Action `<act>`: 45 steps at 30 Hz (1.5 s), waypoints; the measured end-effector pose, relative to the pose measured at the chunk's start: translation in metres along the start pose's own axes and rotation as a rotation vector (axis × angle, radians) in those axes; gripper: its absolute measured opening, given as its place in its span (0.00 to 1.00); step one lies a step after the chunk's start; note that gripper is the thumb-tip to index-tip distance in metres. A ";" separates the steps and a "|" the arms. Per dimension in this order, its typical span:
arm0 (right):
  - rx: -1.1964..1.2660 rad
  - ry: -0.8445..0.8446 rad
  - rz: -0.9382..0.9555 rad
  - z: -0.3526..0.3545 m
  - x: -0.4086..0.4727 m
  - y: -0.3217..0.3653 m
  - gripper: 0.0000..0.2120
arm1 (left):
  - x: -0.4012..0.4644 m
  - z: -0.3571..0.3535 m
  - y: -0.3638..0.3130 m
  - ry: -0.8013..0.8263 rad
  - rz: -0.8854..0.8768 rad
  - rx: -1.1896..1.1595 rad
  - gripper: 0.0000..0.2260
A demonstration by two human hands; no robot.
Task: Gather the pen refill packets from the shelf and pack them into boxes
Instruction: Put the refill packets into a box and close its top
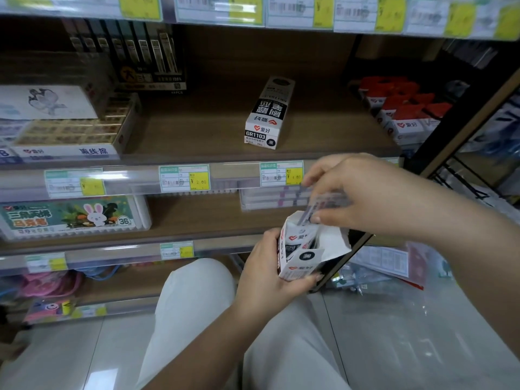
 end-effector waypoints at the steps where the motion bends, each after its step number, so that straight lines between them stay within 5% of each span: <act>1: -0.021 0.001 0.003 0.001 0.001 -0.001 0.11 | 0.000 0.000 0.000 0.003 -0.001 0.000 0.26; 16: -0.155 0.080 0.070 -0.022 0.019 0.024 0.10 | 0.001 -0.002 0.001 -0.009 -0.026 0.024 0.26; 20: -0.247 0.063 0.102 -0.027 0.022 0.029 0.02 | 0.002 -0.002 0.002 -0.011 -0.042 0.014 0.26; 41: -0.176 0.104 0.058 -0.024 0.024 0.020 0.05 | 0.008 -0.001 0.004 -0.001 -0.017 0.002 0.25; 45: -0.154 0.025 0.082 -0.030 0.020 0.027 0.15 | 0.006 0.000 0.002 -0.002 -0.036 -0.010 0.26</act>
Point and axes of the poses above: each hand's wrist, its own x-axis towards the middle knuckle, its own z-axis out of the back of the hand, y = z × x, the point moved 5 cm from there along x, towards the middle knuckle, and after that the axes turned 14 degrees about -x, right-handed, at the moved point
